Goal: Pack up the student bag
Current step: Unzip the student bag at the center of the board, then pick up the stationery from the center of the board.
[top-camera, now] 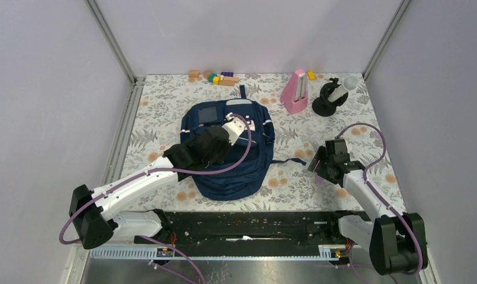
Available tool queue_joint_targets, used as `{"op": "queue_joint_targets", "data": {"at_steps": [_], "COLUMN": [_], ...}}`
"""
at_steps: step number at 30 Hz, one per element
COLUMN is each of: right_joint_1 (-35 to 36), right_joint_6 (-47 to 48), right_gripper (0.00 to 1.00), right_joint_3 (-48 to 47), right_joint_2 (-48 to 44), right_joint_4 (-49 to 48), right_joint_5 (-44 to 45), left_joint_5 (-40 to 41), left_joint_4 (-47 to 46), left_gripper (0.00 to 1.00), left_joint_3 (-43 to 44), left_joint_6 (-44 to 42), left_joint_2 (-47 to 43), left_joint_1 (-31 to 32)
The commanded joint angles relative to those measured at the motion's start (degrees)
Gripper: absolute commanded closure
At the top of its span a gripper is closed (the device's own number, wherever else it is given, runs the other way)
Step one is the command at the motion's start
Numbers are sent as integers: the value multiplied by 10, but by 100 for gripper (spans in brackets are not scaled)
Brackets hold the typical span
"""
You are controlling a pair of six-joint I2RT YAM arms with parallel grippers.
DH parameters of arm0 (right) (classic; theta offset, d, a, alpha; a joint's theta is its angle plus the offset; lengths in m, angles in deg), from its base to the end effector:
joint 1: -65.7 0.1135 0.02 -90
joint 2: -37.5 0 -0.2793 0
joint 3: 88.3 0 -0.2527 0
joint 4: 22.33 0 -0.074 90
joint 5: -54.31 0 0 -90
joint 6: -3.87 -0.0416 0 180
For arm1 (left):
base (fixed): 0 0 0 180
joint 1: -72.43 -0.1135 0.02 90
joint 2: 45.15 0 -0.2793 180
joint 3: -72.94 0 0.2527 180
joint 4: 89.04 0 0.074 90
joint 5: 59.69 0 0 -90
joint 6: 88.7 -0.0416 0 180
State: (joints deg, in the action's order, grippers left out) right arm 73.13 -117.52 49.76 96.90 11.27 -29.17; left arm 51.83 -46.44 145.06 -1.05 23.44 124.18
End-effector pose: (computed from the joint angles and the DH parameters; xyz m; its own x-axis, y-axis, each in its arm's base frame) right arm 0.1904 0.0201 0.1884 -0.6885 0.4321 -0.5825 0.3525 0.9013 0.2520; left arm 0.1716 -0.1930 0.3181 -0.3671 0.5273 -0.7662 0.5698 0.7786 0.2628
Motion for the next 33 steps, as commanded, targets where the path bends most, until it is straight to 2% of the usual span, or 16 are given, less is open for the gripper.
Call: {"op": "queue_joint_targets", "data": {"at_steps": [1, 4, 11, 21, 27, 33], "right_joint_1": [-3, -3, 1, 39, 72, 82], "right_joint_6": [-15, -16, -9, -13, -15, -8], "right_gripper": [29, 30, 46, 50, 71, 91], "right_joint_3": [-20, -29, -43, -52, -66, -73], "right_joint_2": [36, 58, 91, 107, 139, 119], "right_joint_4": [31, 39, 42, 55, 52, 61], "right_joint_5": [11, 10, -24, -9, -12, -5], "left_joint_5": [-18, -19, -18, -52, -55, -54], "left_joint_4": [-48, -52, -49, -38, -34, -36], "left_gripper": [100, 100, 100, 100, 100, 100], "left_joint_3": [27, 14, 12, 19, 20, 16], "left_joint_6": [22, 22, 34, 49, 50, 48], "left_joint_2": [-48, -75, -91, -81, -76, -81], "left_joint_1": [-11, -15, -24, -34, -37, -39]}}
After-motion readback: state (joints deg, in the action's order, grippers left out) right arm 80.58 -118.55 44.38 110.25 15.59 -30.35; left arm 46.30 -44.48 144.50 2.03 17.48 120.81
